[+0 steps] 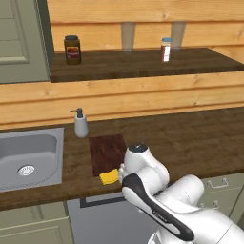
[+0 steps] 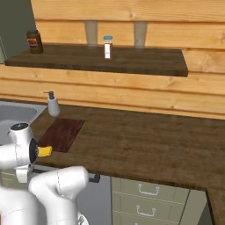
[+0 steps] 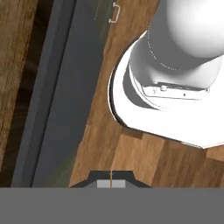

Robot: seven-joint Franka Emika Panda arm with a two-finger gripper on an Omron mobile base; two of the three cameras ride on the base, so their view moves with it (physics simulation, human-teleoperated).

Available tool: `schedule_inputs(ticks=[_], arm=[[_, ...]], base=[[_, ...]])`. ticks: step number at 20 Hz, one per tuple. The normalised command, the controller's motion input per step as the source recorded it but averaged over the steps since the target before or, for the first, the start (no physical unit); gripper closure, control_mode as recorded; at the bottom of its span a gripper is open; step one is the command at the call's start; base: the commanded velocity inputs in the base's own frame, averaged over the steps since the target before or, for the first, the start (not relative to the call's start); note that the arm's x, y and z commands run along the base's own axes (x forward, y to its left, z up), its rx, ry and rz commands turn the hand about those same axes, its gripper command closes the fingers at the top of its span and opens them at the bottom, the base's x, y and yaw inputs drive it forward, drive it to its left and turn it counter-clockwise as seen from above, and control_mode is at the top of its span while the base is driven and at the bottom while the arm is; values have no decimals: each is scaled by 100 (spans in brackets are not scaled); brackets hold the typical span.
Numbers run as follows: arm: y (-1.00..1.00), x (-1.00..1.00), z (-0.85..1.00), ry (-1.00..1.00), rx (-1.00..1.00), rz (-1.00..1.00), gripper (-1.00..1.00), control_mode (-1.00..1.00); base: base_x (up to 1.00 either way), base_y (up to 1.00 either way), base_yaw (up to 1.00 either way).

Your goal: Pick up the sponge from the counter and clean the cutting board by briefly scrubbing or pressing down on the cutting board. Once finished, release the sponge.

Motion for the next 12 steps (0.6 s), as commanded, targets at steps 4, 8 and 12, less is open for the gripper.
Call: schedule_inputs(ticks=[4, 8, 12], arm=[[-26, -40, 92, 0, 0, -11, 100, -100], [-26, -1, 58, 0, 0, -10, 100, -100], [-34, 0, 47, -1, 0, -4, 100, -100]], base=[[0, 0, 0], [0, 0, 0], [0, 0, 0]])
